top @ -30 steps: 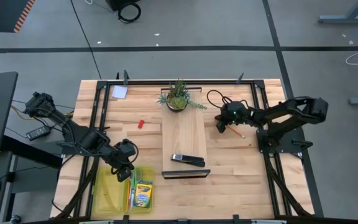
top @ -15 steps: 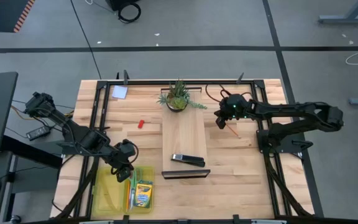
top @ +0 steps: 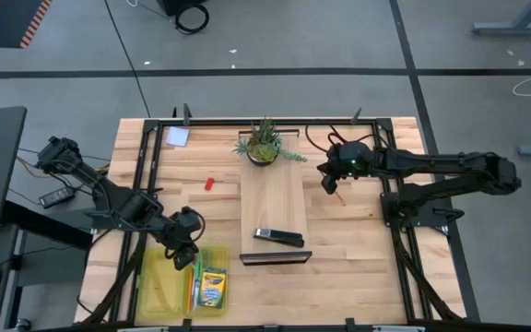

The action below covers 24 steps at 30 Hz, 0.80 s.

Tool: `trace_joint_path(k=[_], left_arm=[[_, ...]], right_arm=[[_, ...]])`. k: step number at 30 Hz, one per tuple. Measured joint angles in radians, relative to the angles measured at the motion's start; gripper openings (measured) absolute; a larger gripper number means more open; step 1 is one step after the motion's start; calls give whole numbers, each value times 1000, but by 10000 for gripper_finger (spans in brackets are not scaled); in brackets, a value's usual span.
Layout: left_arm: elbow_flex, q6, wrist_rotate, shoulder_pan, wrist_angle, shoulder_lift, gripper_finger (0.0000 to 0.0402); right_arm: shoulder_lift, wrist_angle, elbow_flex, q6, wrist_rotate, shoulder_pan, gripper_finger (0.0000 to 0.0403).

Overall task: Pack school essentials
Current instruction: Put the orange pencil into the yellow supply box

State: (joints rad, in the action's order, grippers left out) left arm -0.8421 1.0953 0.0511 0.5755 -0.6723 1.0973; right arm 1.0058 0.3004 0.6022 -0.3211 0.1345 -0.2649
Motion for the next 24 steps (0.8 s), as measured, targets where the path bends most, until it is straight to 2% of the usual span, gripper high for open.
trace_joint_path(k=[2, 6, 8, 13, 15, 20, 24], left_arm=[[-2, 49, -10, -2, 47, -3, 17], [-58, -13, 42, -6, 163, -7, 17], [-97, -58, 108, -6, 172, -6, 16], [-179, -158, 372, -35, 196, 24, 19], [-202, -244, 419, -68, 240, 55, 23], [-244, -404, 424, -186, 392, 168, 39], [-298, -496, 424, -278, 445, 269, 57]], right_arm=[[0, 10, 12, -17, 0, 19, 9], [0, 18, 33, -31, 38, 60, 9], [0, 24, 44, -41, 50, 77, 9], [0, 38, 75, -70, 67, 113, 9], [0, 48, 91, -71, 96, 131, 9], [0, 64, 102, -72, 113, 152, 9], [-1, 66, 103, -88, 116, 170, 9]])
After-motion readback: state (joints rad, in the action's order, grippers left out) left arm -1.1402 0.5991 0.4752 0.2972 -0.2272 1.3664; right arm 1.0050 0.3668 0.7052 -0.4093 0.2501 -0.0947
